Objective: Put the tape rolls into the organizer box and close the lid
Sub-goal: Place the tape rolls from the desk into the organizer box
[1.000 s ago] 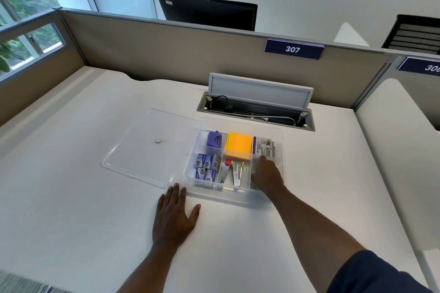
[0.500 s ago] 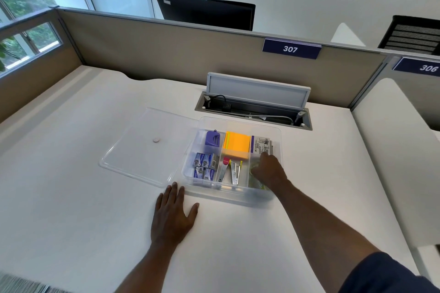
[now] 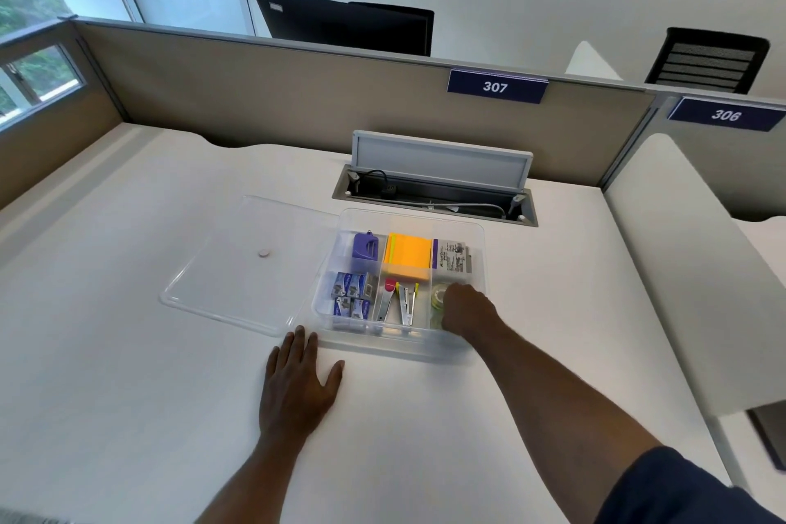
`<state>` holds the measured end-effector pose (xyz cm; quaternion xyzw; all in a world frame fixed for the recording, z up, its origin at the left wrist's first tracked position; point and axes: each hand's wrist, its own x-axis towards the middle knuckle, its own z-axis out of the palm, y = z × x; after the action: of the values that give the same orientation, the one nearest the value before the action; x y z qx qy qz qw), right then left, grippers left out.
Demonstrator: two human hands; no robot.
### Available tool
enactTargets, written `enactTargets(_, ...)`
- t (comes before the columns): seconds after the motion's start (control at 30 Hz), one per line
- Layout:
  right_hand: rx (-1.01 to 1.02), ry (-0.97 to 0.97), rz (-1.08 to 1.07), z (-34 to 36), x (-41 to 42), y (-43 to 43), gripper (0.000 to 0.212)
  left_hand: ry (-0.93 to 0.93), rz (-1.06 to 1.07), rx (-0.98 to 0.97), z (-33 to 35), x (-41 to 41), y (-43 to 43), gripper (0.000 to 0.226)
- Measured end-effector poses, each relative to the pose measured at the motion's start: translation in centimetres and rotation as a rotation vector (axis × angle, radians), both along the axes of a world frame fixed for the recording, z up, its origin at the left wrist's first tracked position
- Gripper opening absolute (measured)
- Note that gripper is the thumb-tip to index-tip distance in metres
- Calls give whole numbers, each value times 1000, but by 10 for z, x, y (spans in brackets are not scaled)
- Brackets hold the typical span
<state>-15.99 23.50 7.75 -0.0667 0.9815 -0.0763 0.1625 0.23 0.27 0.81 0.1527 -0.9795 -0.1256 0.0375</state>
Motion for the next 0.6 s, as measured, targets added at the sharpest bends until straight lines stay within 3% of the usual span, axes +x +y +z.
enactTargets(0.6,-104,59,-44,3,1,-14,39,-11,-1,-19,-2,0,-1,75)
